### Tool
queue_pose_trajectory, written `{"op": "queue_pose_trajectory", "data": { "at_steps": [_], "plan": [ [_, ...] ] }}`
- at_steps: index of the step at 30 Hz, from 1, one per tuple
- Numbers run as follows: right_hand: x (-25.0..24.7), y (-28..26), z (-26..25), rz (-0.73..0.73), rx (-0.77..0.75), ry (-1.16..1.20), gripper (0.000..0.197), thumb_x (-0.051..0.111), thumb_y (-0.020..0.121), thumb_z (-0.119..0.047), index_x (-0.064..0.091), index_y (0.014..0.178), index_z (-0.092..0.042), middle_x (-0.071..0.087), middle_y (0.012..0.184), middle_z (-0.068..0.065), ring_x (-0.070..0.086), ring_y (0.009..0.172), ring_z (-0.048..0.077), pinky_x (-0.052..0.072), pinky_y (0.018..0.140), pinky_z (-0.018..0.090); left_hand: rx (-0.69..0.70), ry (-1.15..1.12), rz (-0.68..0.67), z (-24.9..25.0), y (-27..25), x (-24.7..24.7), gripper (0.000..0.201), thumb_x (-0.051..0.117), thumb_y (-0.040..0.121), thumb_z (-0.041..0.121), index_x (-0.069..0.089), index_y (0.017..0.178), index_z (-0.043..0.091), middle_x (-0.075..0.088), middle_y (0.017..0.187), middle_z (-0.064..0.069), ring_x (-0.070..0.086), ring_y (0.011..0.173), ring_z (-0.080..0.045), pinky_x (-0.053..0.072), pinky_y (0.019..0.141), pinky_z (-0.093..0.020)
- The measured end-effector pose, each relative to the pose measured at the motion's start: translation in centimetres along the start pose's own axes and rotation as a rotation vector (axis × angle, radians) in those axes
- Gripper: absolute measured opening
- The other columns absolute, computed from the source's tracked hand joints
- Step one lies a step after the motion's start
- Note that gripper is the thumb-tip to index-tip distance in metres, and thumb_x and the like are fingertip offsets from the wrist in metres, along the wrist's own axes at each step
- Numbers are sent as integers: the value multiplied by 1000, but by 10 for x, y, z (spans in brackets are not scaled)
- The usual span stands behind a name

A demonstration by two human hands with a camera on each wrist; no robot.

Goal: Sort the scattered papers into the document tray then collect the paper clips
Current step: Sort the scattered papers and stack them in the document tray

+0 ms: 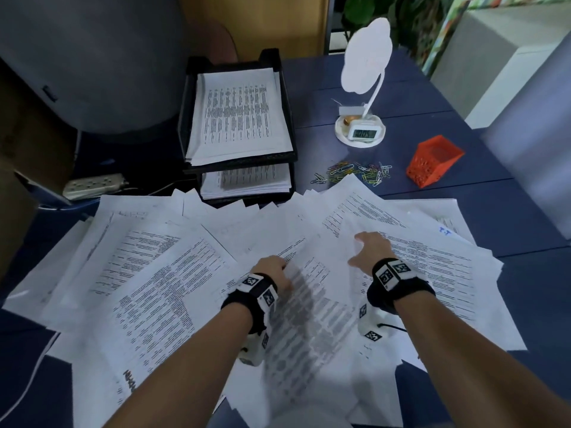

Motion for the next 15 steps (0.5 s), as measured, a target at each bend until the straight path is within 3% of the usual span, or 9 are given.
{"op": "queue_pose_trajectory", "data": {
  "at_steps": [2, 4, 6, 9, 15],
  "plan": [
    [1, 0, 1, -6, -5, -18, 69, 72, 79, -22, 41, 140, -23, 36, 145, 4, 31, 136, 28, 35, 108, 50, -43, 3, 119, -9, 5, -18, 20, 63, 83, 25, 66, 98, 13, 65, 103, -9, 60, 89, -26, 52, 77, -30],
    [1, -1, 1, -10, -5, -60, 69, 71, 80, -25, 40, 141, -23, 34, 146, 2, 30, 136, 27, 35, 107, 51, -105, 119, 230, -21, 9, -36, 26, 62, 82, 33, 64, 105, 19, 57, 110, -7, 54, 100, -26, 49, 88, -36],
    [2, 0, 0, -15, -6, -97, 67, 70, 81, -26, 40, 141, -23, 35, 146, 3, 31, 136, 28, 36, 106, 52, -148, 223, 205, -30, 15, -43, 40, 65, 79, 37, 59, 116, 22, 48, 119, -7, 46, 112, -27, 44, 95, -41],
    [2, 2, -4, -21, -9, -130, 66, 70, 80, -23, 41, 139, -21, 38, 141, 6, 33, 133, 30, 39, 105, 52, -153, 229, 150, -36, 22, -44, 49, 73, 75, 39, 57, 119, 21, 44, 119, -8, 46, 113, -28, 47, 94, -43],
    [1, 3, -7, -21, -13, -156, 64, 69, 78, -24, 41, 135, -21, 42, 135, 7, 37, 129, 31, 44, 100, 47, -113, 171, 115, -37, 23, -43, 56, 74, 73, 33, 57, 125, 34, 58, 121, -3, 56, 111, -25, 46, 97, -41]
  ]
}}
Point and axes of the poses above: each hand's wrist, its own y-axis towards the middle knuckle, its own x-axis out of the palm, z = x × y, the point moved 7 cm from there along y, towards the middle knuckle
